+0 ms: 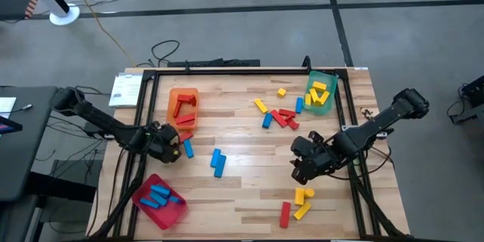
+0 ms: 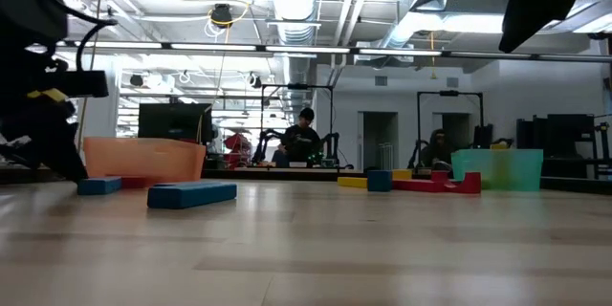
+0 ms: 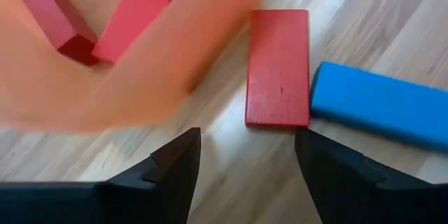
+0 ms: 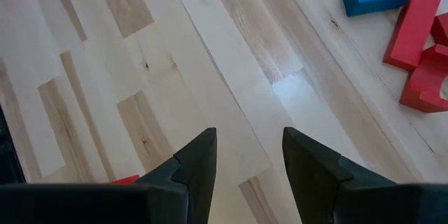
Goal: Sort blocks
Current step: Put the red wooden block into the orange bin
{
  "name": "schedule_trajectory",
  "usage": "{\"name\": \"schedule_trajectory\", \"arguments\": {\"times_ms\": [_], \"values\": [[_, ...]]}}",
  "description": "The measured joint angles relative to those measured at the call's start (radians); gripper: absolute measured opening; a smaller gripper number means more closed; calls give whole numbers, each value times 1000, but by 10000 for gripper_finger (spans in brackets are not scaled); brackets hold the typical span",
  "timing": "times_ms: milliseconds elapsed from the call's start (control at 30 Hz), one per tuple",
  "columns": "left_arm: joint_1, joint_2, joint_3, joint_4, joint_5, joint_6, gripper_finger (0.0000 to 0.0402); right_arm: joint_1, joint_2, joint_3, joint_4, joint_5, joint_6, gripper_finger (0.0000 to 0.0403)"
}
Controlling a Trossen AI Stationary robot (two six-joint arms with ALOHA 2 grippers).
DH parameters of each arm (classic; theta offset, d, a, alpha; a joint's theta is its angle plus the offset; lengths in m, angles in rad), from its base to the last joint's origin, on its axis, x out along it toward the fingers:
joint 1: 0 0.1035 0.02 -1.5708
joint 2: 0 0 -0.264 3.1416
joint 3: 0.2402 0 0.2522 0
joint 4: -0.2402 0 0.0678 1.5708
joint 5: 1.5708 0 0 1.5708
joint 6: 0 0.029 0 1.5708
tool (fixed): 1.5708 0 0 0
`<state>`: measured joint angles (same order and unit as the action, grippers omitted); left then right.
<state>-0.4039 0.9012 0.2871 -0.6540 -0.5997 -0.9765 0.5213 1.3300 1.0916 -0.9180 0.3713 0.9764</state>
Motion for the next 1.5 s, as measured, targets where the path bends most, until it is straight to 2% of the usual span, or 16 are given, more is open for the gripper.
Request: {"name": "schedule_trajectory", "arguments": {"times_ms": [267, 400, 533, 800, 900, 1133, 1300, 1500], "values": [[85, 0, 0, 93, 82, 140, 229, 1, 0, 0, 0, 23, -1, 179], [115, 7, 0, 127, 67, 168, 229, 1, 0, 0, 1, 24, -2, 179], [152, 50, 0, 145, 80, 202, 229, 1, 0, 0, 15, 25, -6, 179], [186, 167, 4, 301, 101, 287, 226, 1, 0, 0, 17, 30, -12, 179], [186, 188, 5, 338, 114, 330, 207, 1, 0, 0, 17, 31, -11, 179], [166, 192, 8, 413, 187, 410, 120, 1, 0, 0, 17, 31, -10, 179], [161, 193, 10, 496, 290, 483, 119, 1, 0, 0, 17, 31, -10, 179], [161, 193, 9, 514, 313, 495, 125, 1, 0, 0, 18, 31, -9, 179]]}}
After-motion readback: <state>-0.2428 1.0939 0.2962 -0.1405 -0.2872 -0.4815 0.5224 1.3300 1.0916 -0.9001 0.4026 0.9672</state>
